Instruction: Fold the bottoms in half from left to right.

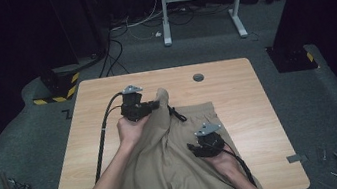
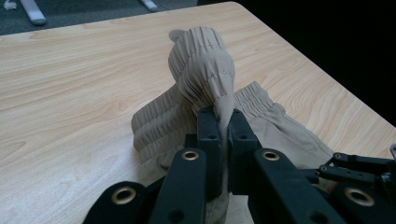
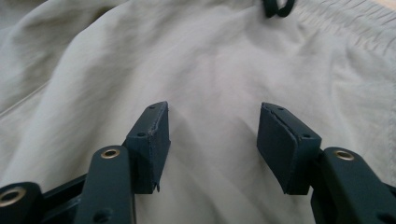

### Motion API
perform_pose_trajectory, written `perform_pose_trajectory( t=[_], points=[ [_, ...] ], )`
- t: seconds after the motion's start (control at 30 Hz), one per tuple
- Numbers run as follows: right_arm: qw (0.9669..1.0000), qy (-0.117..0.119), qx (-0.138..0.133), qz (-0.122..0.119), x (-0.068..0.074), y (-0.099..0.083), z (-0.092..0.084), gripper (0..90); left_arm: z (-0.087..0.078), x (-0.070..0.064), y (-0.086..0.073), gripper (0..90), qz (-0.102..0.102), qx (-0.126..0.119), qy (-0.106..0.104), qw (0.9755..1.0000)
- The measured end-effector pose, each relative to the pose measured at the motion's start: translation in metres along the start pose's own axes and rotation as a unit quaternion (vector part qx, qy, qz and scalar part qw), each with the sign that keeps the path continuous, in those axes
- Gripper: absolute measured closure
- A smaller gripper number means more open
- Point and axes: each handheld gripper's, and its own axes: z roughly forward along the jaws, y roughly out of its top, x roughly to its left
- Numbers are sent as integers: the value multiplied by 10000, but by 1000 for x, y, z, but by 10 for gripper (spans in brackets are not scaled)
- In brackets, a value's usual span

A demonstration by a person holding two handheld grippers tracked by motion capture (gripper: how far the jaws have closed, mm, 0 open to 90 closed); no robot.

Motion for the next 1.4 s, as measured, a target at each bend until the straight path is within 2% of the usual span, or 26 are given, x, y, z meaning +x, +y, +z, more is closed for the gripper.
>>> perform_pose_trajectory(
  t=[0.17,0.27,0.3,0.33,0.37,0.47,0.53,0.87,0.97,1.13,1.3,1.33,1.4],
  points=[
    [9994,-271,-79,-219,4,-1,-22,440,-1,0,1,865,-50,-3,-1,10000],
    [9988,-393,197,-207,-3,-5,-22,436,1,-1,1,865,-53,-17,-37,10000],
    [9985,-396,299,-220,-6,-8,-20,431,1,-2,1,865,-47,-22,-53,10000],
    [9990,-332,244,-180,-9,-11,-18,434,2,-3,1,865,-36,-23,-73,10000],
    [9996,-225,165,-31,-11,-14,-18,435,3,-3,1,865,-38,-28,-81,10000],
    [9999,-109,-1,24,-15,-18,-17,436,6,-6,2,865,-114,-34,-181,9998],
    [9999,-112,-114,52,-15,-20,-15,439,9,-9,4,865,-82,-57,-228,9997],
    [9998,-138,-115,63,-15,-20,-15,439,31,-31,15,863,-33,-79,-578,9983],
    [9998,-147,-119,58,-14,-20,-15,440,38,-37,17,862,-87,-105,-751,9971],
    [9998,-158,-113,72,-14,-20,-15,441,57,-46,16,861,-125,-18,-919,9957],
    [9998,-165,-112,64,-14,-20,-15,441,73,-53,16,853,-141,8,-937,9955],
    [9998,-165,-111,72,-14,-20,-15,441,77,-54,16,846,-105,30,-910,9958],
    [9998,-167,-112,65,-14,-20,-15,441,86,-58,13,843,107,143,-701,9974]
  ],
)
